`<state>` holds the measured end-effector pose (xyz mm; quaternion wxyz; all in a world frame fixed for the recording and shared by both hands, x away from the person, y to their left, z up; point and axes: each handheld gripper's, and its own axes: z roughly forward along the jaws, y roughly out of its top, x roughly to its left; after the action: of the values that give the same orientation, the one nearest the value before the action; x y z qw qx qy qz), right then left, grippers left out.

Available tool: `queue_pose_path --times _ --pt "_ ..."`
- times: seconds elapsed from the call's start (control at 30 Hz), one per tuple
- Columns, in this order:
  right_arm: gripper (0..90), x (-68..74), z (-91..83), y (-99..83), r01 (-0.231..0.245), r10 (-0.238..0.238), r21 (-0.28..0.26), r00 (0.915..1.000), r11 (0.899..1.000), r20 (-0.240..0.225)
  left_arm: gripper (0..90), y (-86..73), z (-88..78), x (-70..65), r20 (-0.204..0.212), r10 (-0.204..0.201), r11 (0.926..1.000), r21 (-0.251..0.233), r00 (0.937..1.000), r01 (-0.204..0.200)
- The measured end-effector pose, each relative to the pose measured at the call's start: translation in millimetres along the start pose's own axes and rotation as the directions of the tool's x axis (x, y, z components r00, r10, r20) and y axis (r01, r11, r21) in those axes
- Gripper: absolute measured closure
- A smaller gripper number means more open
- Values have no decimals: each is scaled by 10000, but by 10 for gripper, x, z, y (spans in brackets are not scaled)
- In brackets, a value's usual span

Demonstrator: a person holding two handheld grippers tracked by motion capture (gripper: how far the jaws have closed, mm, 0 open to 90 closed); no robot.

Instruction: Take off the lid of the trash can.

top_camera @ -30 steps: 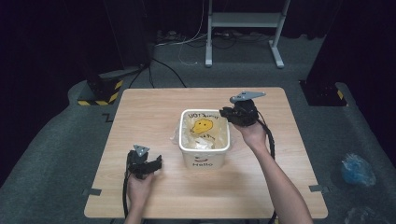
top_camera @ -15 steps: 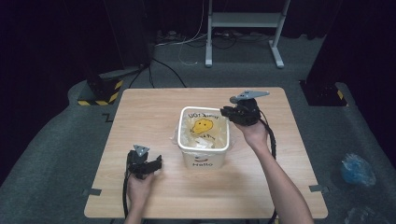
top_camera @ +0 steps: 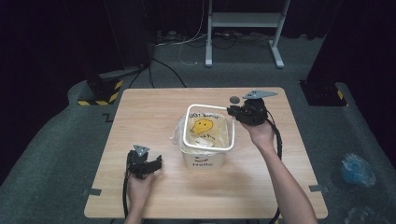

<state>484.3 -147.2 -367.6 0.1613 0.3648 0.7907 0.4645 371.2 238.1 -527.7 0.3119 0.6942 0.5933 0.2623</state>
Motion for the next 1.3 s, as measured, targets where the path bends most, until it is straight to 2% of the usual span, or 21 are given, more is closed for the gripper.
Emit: queue_pose_path --times 0.43,0.73,1.0,1.3 --pt "773 -88 -151 -50 -136 135 -223 9999 9997 -29 241 -1 -1 -3 -12 -21 10000 11 10000 21" --pt "773 -209 -308 -139 -325 326 -374 9995 9988 34 241 0 -2 -5 -26 -34 10000 13 10000 34" --pt "772 -304 -504 -237 -387 406 -591 9987 9975 303 241 -1 -1 -5 -31 -35 10000 12 10000 36" --pt "772 -374 -580 -326 -568 595 -624 9973 9964 427 241 -1 -1 -6 -33 -38 10000 13 10000 38"
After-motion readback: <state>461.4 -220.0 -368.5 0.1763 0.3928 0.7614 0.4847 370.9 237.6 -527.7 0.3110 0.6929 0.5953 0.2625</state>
